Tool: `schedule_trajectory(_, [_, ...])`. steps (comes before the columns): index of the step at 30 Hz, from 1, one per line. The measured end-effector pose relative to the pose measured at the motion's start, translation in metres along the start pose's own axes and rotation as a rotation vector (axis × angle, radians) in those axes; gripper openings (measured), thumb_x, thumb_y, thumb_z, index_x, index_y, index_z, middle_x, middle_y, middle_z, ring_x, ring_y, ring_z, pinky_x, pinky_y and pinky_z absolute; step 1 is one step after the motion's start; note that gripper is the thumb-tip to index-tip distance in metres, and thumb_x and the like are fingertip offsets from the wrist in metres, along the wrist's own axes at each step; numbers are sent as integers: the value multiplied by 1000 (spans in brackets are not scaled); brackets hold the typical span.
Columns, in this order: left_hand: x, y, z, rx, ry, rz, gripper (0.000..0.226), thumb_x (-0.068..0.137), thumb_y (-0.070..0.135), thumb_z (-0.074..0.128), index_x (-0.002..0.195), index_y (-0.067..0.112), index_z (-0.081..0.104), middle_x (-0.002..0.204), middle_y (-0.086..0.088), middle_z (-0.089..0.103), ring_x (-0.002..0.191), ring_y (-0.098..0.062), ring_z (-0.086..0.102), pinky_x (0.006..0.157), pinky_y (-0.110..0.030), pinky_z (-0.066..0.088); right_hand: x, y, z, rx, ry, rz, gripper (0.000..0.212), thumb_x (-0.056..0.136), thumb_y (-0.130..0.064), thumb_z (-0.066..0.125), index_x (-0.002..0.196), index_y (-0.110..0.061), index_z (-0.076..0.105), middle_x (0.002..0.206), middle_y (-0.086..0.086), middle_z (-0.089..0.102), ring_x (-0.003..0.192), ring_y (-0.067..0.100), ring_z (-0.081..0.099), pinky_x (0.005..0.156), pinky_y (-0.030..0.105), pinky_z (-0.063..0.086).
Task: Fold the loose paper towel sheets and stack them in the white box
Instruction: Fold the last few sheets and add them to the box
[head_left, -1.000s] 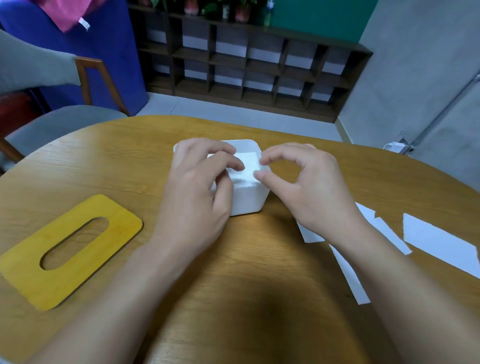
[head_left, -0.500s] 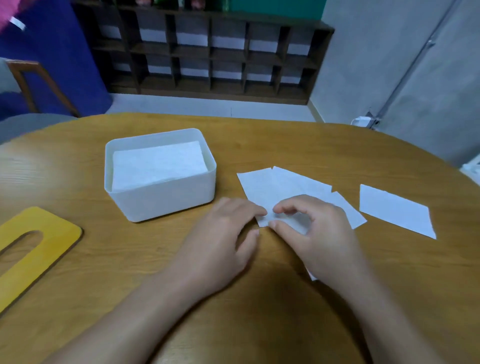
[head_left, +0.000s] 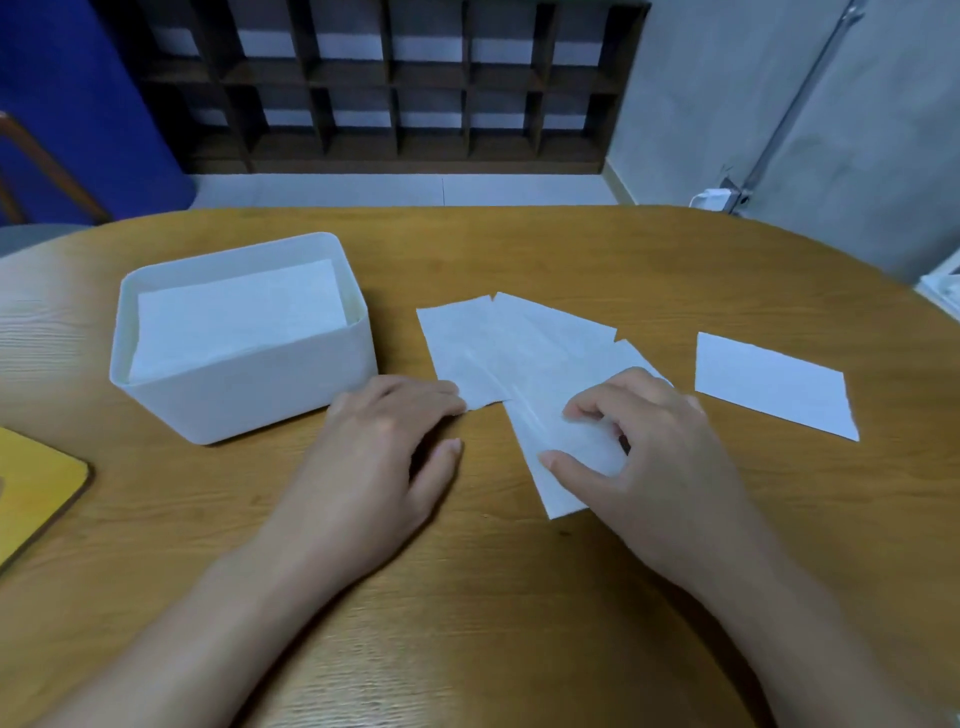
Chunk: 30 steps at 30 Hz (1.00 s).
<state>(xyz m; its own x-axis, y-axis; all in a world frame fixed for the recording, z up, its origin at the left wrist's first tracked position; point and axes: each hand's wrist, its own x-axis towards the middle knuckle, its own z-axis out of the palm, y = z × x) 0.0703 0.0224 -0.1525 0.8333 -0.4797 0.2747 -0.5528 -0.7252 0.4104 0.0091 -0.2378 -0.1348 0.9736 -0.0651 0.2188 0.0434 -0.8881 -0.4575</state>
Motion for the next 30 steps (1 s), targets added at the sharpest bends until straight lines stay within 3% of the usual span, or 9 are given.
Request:
schedule_trajectory(6, [-1,3,-1,23,21,-41,29,100,29,75,129,24,73,132,12,74,127,-16,64,108,-46,52,-1,5,-1,-5,2,26,22,95,-50,76,111,-35,73,108,-24,60,112,-5,50,94,28,37])
schedule_trajectory(10, [-2,4,-3,24,30,-22,29,101,33,69,129,24,73,131,12,74,126,-16,64,108,-44,51,1,7,3,2,37,-4,3,100,-36,75,101,-34,77,99,-22,65,95,3,59,97,33,42])
schedule_trajectory(13, [-2,4,-4,20,35,-18,34,99,37,65,128,22,75,133,10,74,127,-17,65,109,-45,52,2,8,5,34,56,-28,12,101,-30,76,91,-36,76,92,-21,66,92,4,62,94,35,42])
schedule_trajectory(16, [-3,3,-2,-16,74,5,26,102,28,72,127,20,77,134,8,73,127,-19,63,111,-43,51,3,8,3,147,82,-33,16,100,-31,77,85,-36,77,89,-21,69,90,7,66,91,41,48])
schedule_trajectory(20, [-4,13,-7,-126,123,23,44,100,25,76,143,24,67,140,12,67,131,-12,58,114,-18,39,2,0,-3,218,164,-77,16,100,-29,77,84,-31,78,88,-20,70,91,9,66,86,45,50])
schedule_trajectory(23, [-4,22,-9,-129,139,130,56,100,27,80,152,22,61,149,9,61,140,-17,53,119,-26,39,-3,-16,-3,144,154,-184,13,104,-32,75,91,-30,77,95,-20,68,96,6,62,89,35,43])
schedule_trajectory(25, [-4,28,-6,-124,158,187,42,103,29,79,142,20,69,140,9,66,130,-21,57,111,-34,46,-8,-27,3,162,128,-260,10,104,-33,75,96,-29,78,98,-18,68,98,6,62,90,33,42])
schedule_trajectory(27, [-5,31,-3,-134,186,220,19,105,32,74,120,20,77,118,12,71,111,-21,59,96,-36,50,-12,-35,9,225,124,-298,9,102,-34,77,97,-27,79,99,-17,69,99,7,65,92,33,44])
schedule_trajectory(30, [-9,28,-5,-218,211,156,9,105,30,73,105,23,78,102,14,71,99,-17,63,85,-36,51,-14,-40,8,326,102,-251,19,97,-46,78,106,-30,75,103,-19,70,104,5,66,93,23,45])
